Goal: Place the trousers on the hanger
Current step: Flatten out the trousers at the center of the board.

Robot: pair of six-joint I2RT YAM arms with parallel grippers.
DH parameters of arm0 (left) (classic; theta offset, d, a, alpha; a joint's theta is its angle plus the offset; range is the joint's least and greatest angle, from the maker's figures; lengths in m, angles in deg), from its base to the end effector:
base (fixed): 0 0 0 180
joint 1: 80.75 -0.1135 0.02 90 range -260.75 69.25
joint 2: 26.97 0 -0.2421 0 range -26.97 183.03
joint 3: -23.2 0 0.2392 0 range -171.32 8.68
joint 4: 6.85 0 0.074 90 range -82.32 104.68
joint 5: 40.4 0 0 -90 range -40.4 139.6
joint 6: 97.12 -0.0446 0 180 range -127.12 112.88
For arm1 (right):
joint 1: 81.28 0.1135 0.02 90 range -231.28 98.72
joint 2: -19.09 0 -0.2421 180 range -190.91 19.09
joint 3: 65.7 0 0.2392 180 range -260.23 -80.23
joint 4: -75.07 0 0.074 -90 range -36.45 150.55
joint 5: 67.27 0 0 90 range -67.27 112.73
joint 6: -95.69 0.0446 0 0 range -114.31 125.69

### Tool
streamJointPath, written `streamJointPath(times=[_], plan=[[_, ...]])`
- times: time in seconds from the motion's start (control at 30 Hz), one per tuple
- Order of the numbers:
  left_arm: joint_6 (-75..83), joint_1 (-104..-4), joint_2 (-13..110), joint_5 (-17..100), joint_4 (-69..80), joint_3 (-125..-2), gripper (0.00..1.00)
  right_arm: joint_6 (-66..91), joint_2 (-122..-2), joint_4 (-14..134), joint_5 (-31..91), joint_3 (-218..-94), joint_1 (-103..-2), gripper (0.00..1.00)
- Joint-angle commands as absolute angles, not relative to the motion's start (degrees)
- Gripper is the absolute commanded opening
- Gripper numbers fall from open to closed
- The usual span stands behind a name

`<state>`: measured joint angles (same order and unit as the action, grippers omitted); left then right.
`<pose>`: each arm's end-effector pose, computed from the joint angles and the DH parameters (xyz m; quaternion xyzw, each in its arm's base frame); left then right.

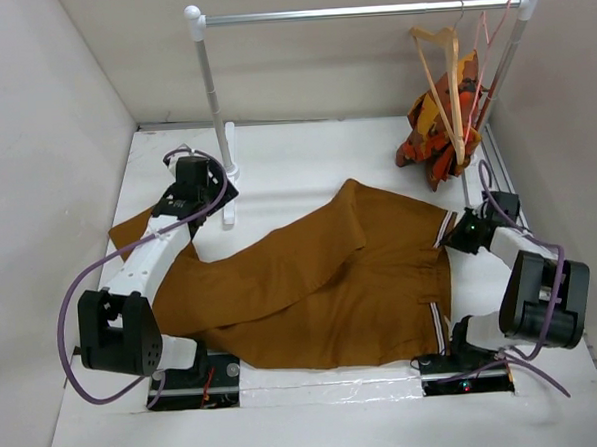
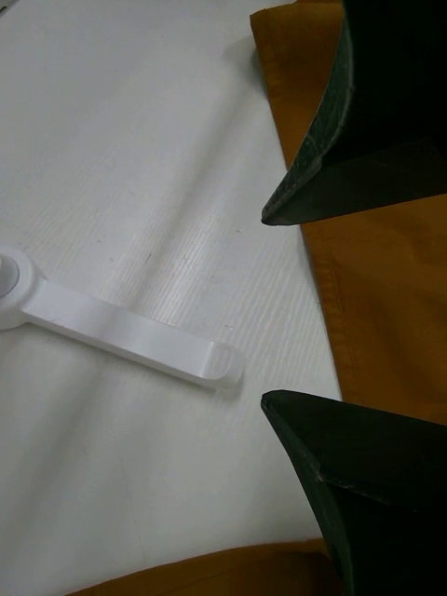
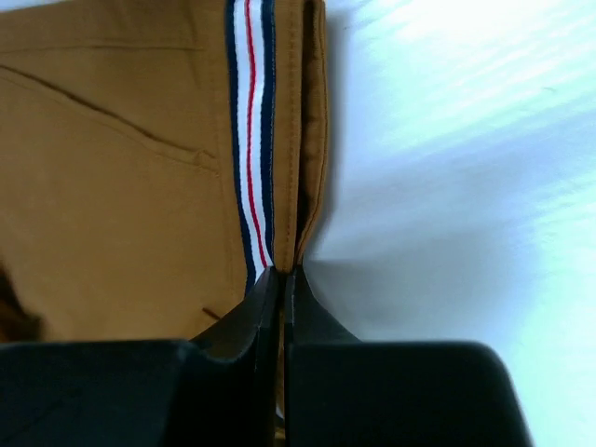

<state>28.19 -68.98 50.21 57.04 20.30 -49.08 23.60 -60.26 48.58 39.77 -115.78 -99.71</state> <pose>0.2996 -0.0565 0.2664 -0.2088 0.8482 -0.1410 0.4658 0.2409 -0.0665 0.1381 0.2533 0.9116 0.1403 0.2918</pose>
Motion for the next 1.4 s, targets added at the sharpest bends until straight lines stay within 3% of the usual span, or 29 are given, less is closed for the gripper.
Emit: streamJointPath(times=[0.0, 0.13, 0.27, 0.33, 0.37, 0.43, 0.57, 0.8, 0.83, 1.03, 1.2, 1.37], plan=[[26.72, -69.24, 48.00, 58.91, 20.25, -48.63, 0.68, 23.97, -54.66, 51.68, 40.14, -116.87, -105.16, 0.00], [26.11, -69.24, 48.00, 59.09, 21.21, -47.84, 0.68, 22.31, -52.45, 43.51, 29.51, -125.39, -108.52, 0.00], [25.14, -69.24, 47.12, 59.18, 22.01, -45.56, 0.67, 21.07, -57.88, 38.58, 23.87, -133.48, -109.05, 0.00], [25.05, -69.24, 46.51, 60.39, 22.97, -44.77, 0.67, 20.90, -62.19, 37.00, 23.08, -137.09, -109.05, 0.28], [24.96, -69.24, 46.33, 61.19, 23.58, -44.24, 0.67, 20.72, -62.99, 36.82, 23.43, -137.71, -109.05, 0.52], [24.96, -69.24, 45.72, 64.43, 26.03, -44.06, 0.67, 20.55, -62.65, 36.90, 25.09, -137.63, -109.05, 0.62], [27.06, -72.48, 44.13, 67.35, 29.73, -42.40, 0.67, 22.30, -54.67, 39.18, 30.72, -133.59, -107.39, 0.63], [27.61, -86.64, 44.47, 56.29, 27.73, -37.21, 0.72, 26.44, -31.73, 42.44, 38.19, -116.11, -94.92, 0.32], [27.08, -86.64, 46.66, 55.23, 27.37, -37.81, 0.72, 25.91, -29.97, 42.01, 39.33, -114.53, -93.68, 0.32], [28.30, -86.64, 49.58, 55.65, 28.07, -37.47, 0.72, 16.34, -23.36, 35.67, 52.65, -108.01, -87.45, 0.55], [36.38, -91.20, 49.14, 56.54, 27.90, -36.59, 0.68, 12.29, -19.32, 27.95, 53.23, -106.42, -80.50, 0.57], [37.35, -92.79, 55.28, 58.55, 27.18, -39.39, 0.51, 13.52, -14.39, 26.88, 52.61, -106.07, -76.01, 0.53]])
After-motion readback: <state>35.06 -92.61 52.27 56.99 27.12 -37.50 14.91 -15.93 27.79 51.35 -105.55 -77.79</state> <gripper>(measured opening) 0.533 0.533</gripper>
